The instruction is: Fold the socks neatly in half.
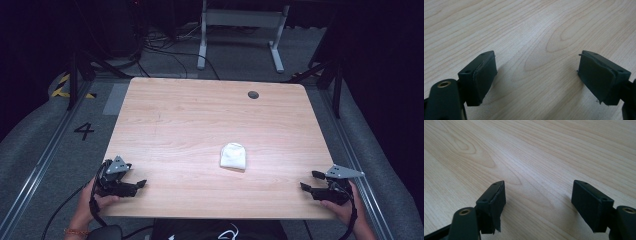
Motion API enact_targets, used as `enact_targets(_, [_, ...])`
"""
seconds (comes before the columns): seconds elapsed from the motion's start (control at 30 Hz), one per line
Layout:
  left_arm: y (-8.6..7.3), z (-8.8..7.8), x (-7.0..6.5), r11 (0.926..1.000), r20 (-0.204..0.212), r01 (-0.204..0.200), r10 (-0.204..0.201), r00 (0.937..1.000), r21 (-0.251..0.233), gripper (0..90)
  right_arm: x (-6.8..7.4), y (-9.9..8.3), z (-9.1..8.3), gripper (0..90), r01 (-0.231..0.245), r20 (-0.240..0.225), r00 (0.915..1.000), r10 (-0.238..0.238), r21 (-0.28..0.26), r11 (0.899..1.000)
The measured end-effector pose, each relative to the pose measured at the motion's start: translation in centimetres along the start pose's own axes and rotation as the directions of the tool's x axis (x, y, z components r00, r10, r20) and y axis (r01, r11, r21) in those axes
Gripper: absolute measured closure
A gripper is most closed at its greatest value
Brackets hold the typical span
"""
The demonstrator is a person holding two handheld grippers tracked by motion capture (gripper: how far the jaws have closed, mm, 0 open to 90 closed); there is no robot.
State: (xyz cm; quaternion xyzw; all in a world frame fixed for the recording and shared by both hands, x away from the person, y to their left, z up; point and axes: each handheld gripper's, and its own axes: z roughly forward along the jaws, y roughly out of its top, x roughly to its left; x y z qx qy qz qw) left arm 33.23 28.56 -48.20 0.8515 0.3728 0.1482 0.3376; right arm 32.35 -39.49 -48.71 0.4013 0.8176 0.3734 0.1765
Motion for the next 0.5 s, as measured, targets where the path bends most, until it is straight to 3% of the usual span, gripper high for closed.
enact_targets(0.5, [0.26, 0.30, -0.25, 0.9998, -0.013, 0.018, -0.018, 0.9998, 0.008, 11.9, -0.05, 0.00, 0.00, 28.1, -0.002, 0.007, 1.0000, 0.002, 0.000, 1.000])
